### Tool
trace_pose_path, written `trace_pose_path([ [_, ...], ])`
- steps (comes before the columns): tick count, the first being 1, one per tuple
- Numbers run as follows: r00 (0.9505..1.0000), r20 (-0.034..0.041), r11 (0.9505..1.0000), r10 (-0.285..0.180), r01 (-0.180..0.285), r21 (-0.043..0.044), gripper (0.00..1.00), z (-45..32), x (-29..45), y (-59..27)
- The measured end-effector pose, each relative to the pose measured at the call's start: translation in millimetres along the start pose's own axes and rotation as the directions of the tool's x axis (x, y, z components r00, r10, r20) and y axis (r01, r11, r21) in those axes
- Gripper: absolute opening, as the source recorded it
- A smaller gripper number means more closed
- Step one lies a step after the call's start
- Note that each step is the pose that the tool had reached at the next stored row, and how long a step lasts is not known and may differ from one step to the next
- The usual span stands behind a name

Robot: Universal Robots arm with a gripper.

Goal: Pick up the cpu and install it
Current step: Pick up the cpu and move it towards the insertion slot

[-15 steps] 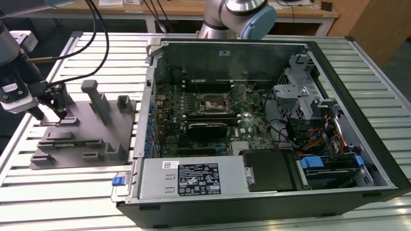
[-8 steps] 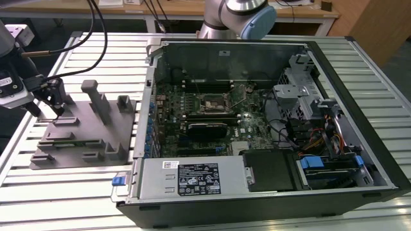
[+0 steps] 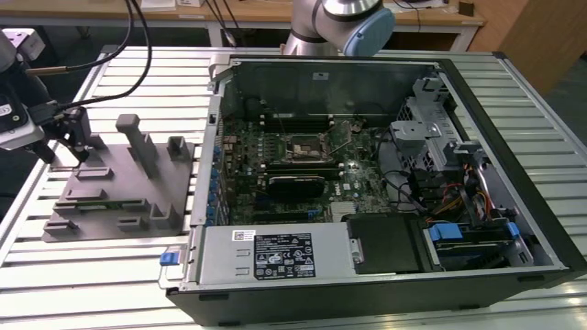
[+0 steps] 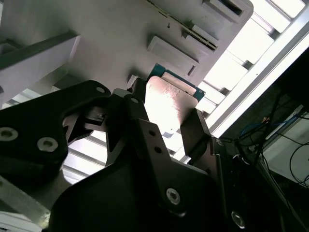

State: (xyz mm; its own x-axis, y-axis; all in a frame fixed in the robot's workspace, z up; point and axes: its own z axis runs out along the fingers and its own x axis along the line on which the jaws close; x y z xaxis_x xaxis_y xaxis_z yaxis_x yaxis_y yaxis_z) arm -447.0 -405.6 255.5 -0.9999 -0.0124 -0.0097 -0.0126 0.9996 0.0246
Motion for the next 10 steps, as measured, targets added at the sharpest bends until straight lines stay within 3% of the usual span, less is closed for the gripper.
trace_pose_path([
  [10,1.0000,-0.0001,1.0000,0.000,0.000,0.0001,0.53,-18.0,-0.2,0.4],
])
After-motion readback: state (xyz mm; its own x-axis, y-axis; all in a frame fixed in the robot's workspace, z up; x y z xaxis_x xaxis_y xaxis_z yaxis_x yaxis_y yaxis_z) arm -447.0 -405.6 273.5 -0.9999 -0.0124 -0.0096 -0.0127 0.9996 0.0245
